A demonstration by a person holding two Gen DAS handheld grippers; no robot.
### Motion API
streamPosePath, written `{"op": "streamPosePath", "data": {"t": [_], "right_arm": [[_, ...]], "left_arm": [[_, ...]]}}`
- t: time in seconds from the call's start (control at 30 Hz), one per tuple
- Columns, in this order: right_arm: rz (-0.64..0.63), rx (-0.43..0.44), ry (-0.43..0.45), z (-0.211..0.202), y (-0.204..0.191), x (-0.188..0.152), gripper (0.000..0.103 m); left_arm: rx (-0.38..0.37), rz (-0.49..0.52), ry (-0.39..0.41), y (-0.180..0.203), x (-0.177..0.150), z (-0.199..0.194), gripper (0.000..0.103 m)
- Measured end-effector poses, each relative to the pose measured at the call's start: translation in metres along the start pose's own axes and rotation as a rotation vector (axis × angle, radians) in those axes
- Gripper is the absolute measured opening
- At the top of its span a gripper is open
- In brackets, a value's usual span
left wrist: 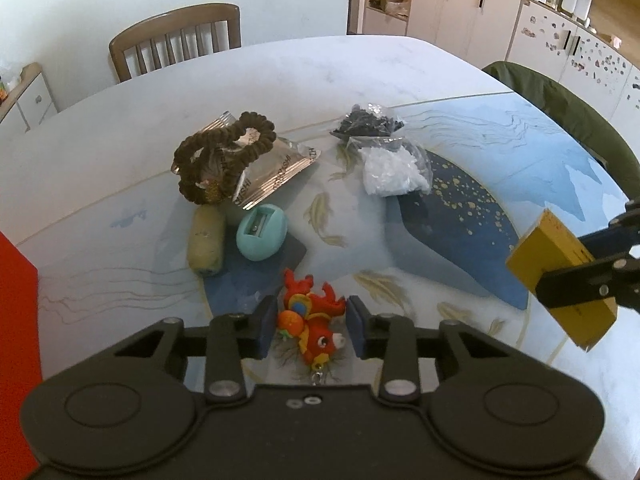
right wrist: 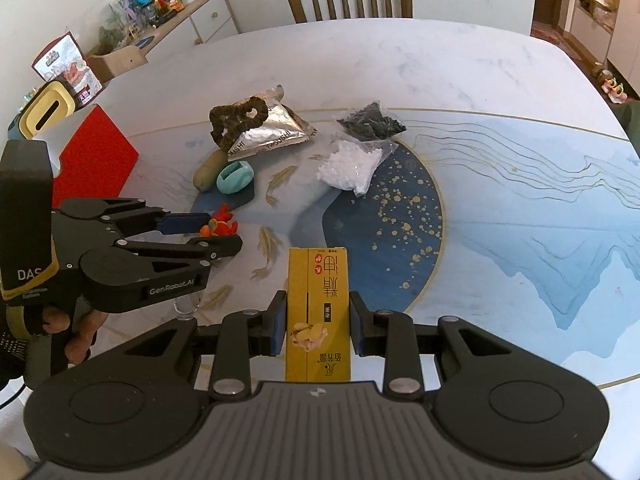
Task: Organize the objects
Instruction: 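Close the left gripper on the red toy keychain while right holds the snack box, then carry the snack box and red keychain with both grippers over the cardboard box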
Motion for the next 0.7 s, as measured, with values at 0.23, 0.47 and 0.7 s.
{"op": "streamPosePath", "data": {"t": [0.23, 0.47, 0.7], "right_arm": [[-0.003, 0.011, 0.009, -0.004, -0.001, 0.004, 0.03], [-0.041, 0.042, 0.037, -0.017, -0.021, 0.016, 0.03], [-0.093, 0.079, 0.049, -0.026, -0.056, 0.026, 0.03]], "left_arm": [[-0.012, -0.056, 0.013, -0.009, 0.004, -0.015, 0.035], [-0.026, -0.109, 0.055, -0.023, 0.011, -0.059, 0.035], [-0.014, -0.137, 0.06, -0.043, 0.013, -0.097, 0.018]]}}
Point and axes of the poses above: each gripper's, at about its wrist camera, not at the fingertips, and z roughly the way its jaws point, y to its right, x to its top, the point moved 6 cm from there along z, roughly the way its jaws point, and after that the axes turned 9 degrees about z, right-handed, at the moved point
